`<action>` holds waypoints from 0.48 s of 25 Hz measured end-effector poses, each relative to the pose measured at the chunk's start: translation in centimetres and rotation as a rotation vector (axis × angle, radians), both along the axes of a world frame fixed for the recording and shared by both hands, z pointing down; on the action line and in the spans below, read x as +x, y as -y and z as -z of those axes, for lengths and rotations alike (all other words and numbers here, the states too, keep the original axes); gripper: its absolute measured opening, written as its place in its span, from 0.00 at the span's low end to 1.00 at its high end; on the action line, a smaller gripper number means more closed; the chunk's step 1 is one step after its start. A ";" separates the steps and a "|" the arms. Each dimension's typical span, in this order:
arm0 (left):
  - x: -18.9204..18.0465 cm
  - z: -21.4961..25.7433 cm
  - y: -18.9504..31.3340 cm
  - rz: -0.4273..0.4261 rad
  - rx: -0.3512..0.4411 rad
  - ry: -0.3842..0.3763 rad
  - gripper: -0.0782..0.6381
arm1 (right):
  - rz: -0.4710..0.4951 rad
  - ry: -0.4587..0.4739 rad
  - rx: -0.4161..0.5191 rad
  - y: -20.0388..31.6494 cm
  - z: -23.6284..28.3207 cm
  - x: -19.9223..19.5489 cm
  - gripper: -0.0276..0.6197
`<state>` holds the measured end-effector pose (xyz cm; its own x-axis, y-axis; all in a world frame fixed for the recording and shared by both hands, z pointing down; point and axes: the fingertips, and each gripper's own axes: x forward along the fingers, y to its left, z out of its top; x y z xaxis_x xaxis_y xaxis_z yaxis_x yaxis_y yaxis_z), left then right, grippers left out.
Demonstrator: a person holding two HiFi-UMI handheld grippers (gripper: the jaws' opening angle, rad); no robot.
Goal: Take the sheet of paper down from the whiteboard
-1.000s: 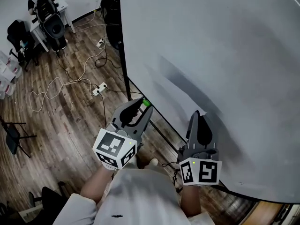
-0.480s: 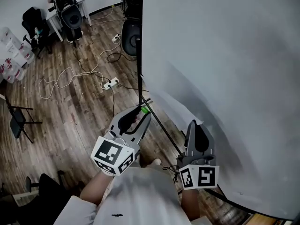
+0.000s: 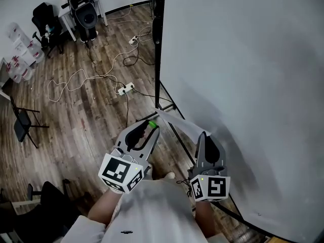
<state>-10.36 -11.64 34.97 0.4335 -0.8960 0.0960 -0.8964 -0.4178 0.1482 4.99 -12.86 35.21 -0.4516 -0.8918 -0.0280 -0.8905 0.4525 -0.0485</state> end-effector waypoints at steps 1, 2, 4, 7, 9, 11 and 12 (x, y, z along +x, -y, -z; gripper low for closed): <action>-0.1 -0.1 -0.1 0.003 0.000 0.000 0.28 | 0.004 -0.001 -0.001 0.0 -0.2 -0.1 0.06; -0.1 -0.2 -0.1 0.004 0.002 0.000 0.28 | 0.007 -0.003 0.000 0.1 -0.5 -0.2 0.06; 0.0 -0.7 0.1 0.010 0.003 0.002 0.28 | 0.016 -0.007 0.000 0.5 -1.4 -0.1 0.06; -0.1 -1.4 0.4 0.026 -0.004 0.010 0.28 | 0.026 -0.004 -0.010 1.1 -2.2 -0.2 0.06; -0.3 -1.5 0.4 0.030 -0.008 0.012 0.28 | 0.028 0.002 -0.015 1.3 -2.2 -0.3 0.06; -0.4 -1.3 0.3 0.032 -0.010 0.013 0.28 | 0.030 0.004 -0.014 1.2 -1.9 -0.4 0.06; -0.5 -1.3 0.2 0.033 -0.011 0.012 0.28 | 0.032 -0.001 -0.012 1.2 -1.8 -0.5 0.06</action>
<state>-10.86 -11.84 36.25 0.4021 -0.9089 0.1106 -0.9115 -0.3860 0.1420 4.49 -14.06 37.00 -0.4796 -0.8773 -0.0169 -0.8757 0.4798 -0.0535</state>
